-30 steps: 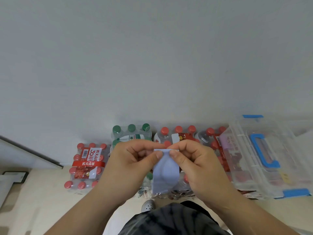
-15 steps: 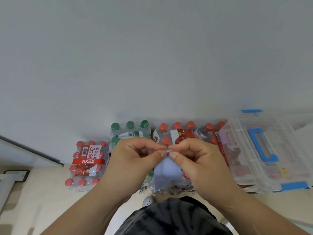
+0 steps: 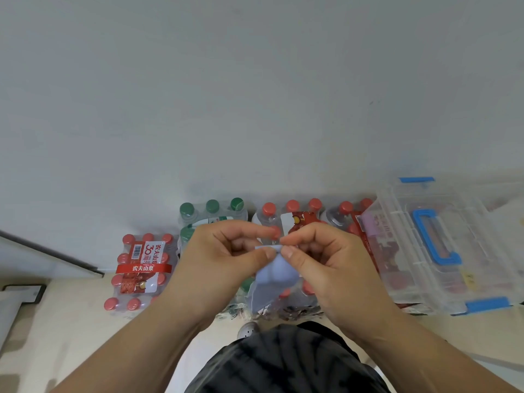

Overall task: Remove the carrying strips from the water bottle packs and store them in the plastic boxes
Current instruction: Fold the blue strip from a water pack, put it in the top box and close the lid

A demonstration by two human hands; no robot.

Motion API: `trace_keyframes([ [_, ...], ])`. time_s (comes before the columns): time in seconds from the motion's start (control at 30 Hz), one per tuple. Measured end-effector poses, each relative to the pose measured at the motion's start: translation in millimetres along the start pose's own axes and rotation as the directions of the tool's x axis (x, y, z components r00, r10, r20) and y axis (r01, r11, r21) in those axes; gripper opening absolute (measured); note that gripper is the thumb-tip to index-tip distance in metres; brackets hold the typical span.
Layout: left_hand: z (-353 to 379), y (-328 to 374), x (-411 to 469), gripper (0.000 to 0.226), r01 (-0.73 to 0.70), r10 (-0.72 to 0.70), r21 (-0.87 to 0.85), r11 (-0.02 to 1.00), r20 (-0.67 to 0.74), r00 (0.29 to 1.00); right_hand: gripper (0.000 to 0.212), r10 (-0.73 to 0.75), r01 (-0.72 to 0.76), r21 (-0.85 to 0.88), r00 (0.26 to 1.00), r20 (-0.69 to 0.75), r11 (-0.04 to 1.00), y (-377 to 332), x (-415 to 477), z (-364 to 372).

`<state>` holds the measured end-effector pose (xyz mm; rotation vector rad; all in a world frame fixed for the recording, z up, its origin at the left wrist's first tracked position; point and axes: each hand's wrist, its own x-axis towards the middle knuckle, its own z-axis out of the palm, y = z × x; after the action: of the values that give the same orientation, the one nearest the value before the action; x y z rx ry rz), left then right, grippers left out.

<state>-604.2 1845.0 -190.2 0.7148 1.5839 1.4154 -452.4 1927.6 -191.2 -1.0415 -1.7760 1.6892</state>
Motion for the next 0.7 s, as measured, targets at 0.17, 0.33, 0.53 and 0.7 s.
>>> trace_keyframes([
  [0.17, 4, -3, 2, 0.017, -0.023, 0.024, 0.04, 0.999, -0.022, 0.999, 0.015, -0.015, 0.015, -0.041, 1.0, 0.0, 0.999, 4, 2, -1],
  [0.33, 5, -5, 6, 0.022, -0.074, 0.074, 0.037, 0.997, -0.003, 0.997, 0.02, 0.011, -0.011, 0.003, 1.0, 0.005, 1.0, 4, 5, -2],
  [0.53, 3, -4, 13, 0.024, -0.161, 0.159, 0.118, 0.98, 0.026, 0.987, 0.016, 0.026, -0.025, 0.039, 1.0, -0.017, 0.999, 7, 8, -1],
  [0.7, 2, -3, 14, 0.019, -0.177, 0.174, 0.148, 0.973, 0.03, 0.984, 0.026, -0.032, 0.032, 0.011, 0.999, -0.025, 0.999, 10, 11, 0],
])
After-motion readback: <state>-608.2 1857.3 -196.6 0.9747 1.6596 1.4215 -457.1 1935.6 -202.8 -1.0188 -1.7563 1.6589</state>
